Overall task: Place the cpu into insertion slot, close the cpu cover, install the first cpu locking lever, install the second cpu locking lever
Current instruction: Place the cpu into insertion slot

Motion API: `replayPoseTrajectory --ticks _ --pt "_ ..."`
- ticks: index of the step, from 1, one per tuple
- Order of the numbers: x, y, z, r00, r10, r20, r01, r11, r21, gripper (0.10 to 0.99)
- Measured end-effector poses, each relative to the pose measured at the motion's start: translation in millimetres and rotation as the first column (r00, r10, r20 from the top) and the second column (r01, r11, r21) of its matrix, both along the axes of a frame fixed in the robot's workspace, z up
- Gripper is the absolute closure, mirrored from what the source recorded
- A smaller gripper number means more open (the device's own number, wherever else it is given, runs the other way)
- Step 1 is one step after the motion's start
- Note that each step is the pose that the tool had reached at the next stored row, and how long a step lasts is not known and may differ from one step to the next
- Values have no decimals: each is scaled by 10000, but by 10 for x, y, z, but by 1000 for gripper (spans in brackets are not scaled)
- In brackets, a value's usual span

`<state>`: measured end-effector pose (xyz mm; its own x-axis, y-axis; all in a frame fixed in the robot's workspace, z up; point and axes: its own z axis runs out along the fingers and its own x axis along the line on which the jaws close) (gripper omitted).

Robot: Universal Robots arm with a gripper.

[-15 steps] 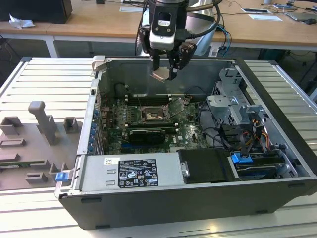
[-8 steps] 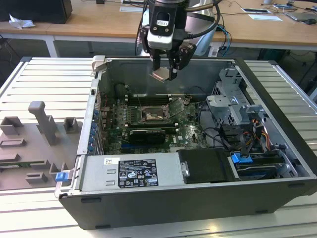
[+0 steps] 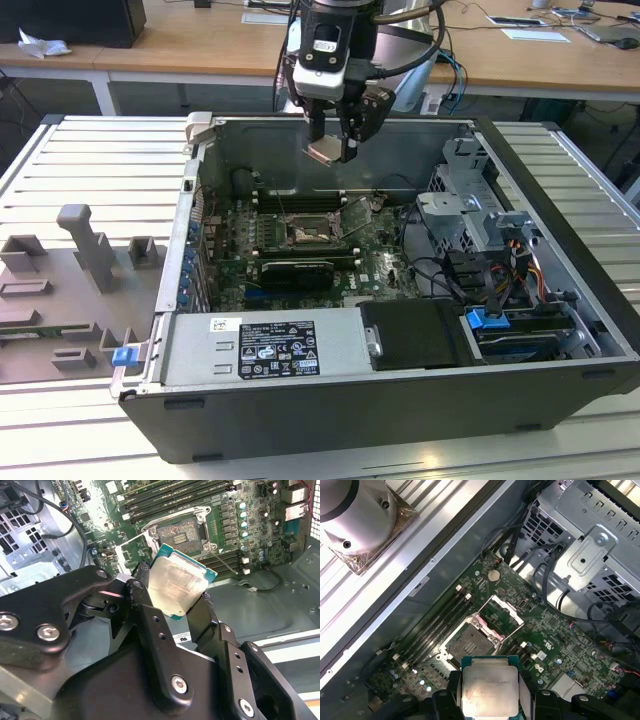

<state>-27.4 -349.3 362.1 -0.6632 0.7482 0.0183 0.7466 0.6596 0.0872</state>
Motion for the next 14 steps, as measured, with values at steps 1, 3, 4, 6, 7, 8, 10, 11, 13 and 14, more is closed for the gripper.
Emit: replayPoseTrajectory --ticks 1,3,4,6,7,8,10,11,13,14 --pt "0 0 0 10000 -44 0 44 10000 0 545" --pt "0 0 0 9998 -220 0 220 9998 0 545" --pt "0 0 0 9996 -293 0 293 9996 0 545" --pt "0 0 0 9992 -407 0 407 9992 0 545" --pt "0 0 0 9989 -474 0 474 9989 0 545" --pt "0 0 0 9987 -514 0 514 9987 0 545" --pt "0 0 0 9983 -591 0 591 9983 0 545" --pt "0 0 0 9980 -632 0 632 9980 0 545" --pt "0 0 0 9972 -752 0 752 9972 0 545" --pt "0 0 0 9969 -789 0 789 9969 0 545"
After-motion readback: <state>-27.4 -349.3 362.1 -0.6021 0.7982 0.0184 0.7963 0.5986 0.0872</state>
